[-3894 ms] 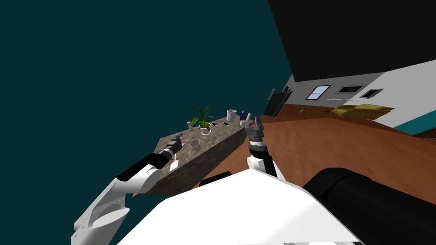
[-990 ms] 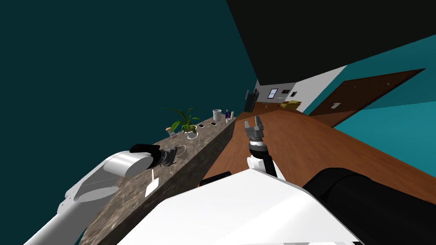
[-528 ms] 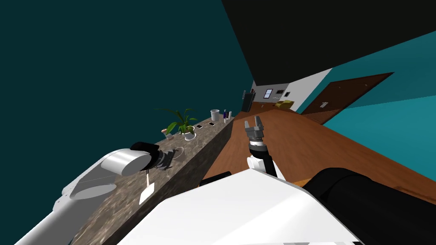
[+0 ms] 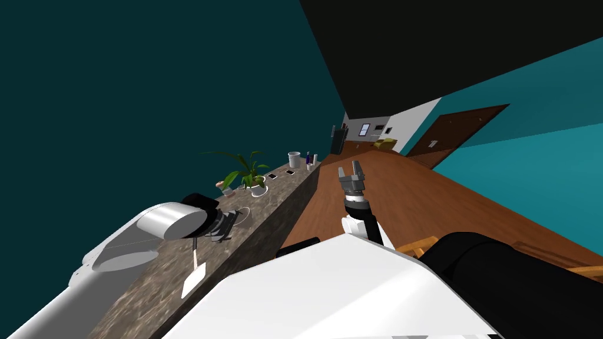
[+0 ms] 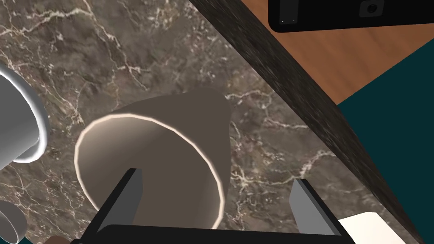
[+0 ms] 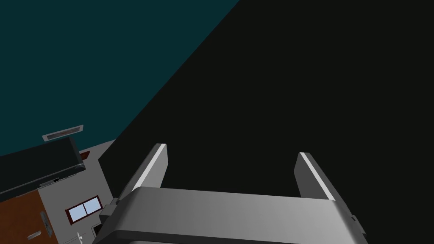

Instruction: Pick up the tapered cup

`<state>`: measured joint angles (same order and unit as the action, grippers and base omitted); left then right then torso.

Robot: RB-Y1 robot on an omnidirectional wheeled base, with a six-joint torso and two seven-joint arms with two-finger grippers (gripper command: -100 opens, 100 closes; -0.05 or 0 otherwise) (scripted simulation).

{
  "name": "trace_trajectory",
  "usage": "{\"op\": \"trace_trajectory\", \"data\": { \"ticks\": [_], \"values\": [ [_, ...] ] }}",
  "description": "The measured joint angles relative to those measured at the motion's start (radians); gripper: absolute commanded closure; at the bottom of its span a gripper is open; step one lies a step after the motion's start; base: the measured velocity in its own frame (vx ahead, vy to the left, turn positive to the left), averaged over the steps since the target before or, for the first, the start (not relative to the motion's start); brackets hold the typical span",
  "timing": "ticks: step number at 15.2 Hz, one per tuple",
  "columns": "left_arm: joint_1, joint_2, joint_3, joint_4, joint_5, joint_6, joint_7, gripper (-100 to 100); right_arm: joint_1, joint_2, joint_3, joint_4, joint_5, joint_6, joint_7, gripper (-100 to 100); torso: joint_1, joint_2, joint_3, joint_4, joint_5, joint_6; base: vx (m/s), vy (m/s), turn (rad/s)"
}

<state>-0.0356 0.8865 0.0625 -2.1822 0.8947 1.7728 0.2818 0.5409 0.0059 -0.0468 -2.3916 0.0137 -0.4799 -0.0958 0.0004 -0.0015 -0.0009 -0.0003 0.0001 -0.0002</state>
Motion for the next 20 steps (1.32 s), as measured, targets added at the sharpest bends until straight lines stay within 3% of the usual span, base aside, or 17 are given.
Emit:
{"op": "trace_trajectory", "data": {
  "ticks": [6,11,12,17,20],
  "values": [
    [-0.019,0.013,0.001,0.008,0.025,0.077,0.016,-100,0.000,0.000,0.000,0.000,0.000,0.000,0.000,0,0.000,0.000,0.000,0.000,0.000,0.000,0.009,0.005,-0.053],
    [-0.007,-0.004,-0.024,0.064,-0.020,0.024,-0.012,-100,0.000,0.000,0.000,0.000,0.000,0.000,0.000,0,-0.001,0.003,0.002,0.001,0.000,0.000,-0.023,-0.005,-0.045],
    [-0.006,-0.005,-0.026,0.067,-0.022,0.019,-0.015,100,0.000,0.000,0.000,0.000,0.000,0.000,0.000,0,-0.001,0.003,0.002,0.001,0.000,0.000,-0.006,-0.002,0.000],
    [-0.004,-0.007,-0.026,0.070,-0.017,0.025,-0.009,100,0.000,0.000,0.000,0.000,0.000,0.000,0.000,0,0.002,0.001,0.001,0.001,0.001,0.002,0.002,0.000,0.017],
    [-0.012,0.006,-0.009,0.031,0.007,0.051,0.003,100,0.000,0.000,0.000,0.000,0.000,0.000,0.000,0,0.003,0.000,0.000,0.001,0.001,0.001,0.028,0.005,0.050]
  ]
}}
